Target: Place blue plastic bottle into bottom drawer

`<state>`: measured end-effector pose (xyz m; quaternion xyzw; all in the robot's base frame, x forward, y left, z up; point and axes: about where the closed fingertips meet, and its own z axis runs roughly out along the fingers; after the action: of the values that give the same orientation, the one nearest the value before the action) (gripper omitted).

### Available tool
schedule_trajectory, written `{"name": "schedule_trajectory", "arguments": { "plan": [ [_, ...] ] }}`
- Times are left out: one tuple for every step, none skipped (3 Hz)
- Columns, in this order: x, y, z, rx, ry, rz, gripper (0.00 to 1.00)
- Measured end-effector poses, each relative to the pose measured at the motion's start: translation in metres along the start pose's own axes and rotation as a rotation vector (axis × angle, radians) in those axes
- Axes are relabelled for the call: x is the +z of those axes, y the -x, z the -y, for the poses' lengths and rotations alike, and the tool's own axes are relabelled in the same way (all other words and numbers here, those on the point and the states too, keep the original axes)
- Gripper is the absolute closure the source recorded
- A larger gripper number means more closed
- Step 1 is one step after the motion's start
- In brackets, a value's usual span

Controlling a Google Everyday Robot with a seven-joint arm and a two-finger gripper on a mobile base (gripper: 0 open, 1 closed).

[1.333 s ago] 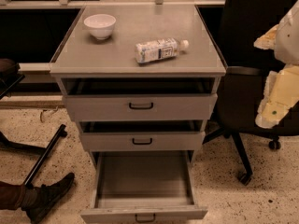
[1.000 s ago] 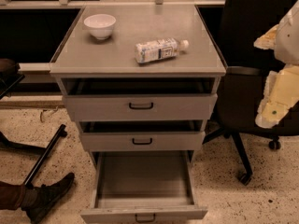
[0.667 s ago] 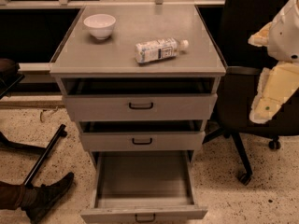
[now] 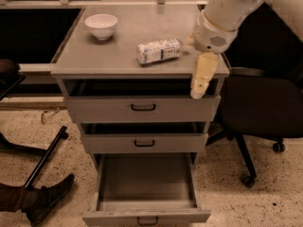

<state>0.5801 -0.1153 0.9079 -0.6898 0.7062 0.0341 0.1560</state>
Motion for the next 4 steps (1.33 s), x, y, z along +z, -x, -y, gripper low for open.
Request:
{"name": "schedule_trajectory", "arguments": {
  "plan": [
    [0.0, 0.0, 0.0, 0.0, 0.0, 0.0, 0.0],
    [0.018, 0.01, 0.031, -0.042, 0.006, 0.032, 0.0],
    [0.057, 0.032, 0.081, -0.101, 0.035, 0.055, 0.0],
    [0.075, 0.055, 0.123, -0.145, 0.007, 0.076, 0.0]
  ]
}}
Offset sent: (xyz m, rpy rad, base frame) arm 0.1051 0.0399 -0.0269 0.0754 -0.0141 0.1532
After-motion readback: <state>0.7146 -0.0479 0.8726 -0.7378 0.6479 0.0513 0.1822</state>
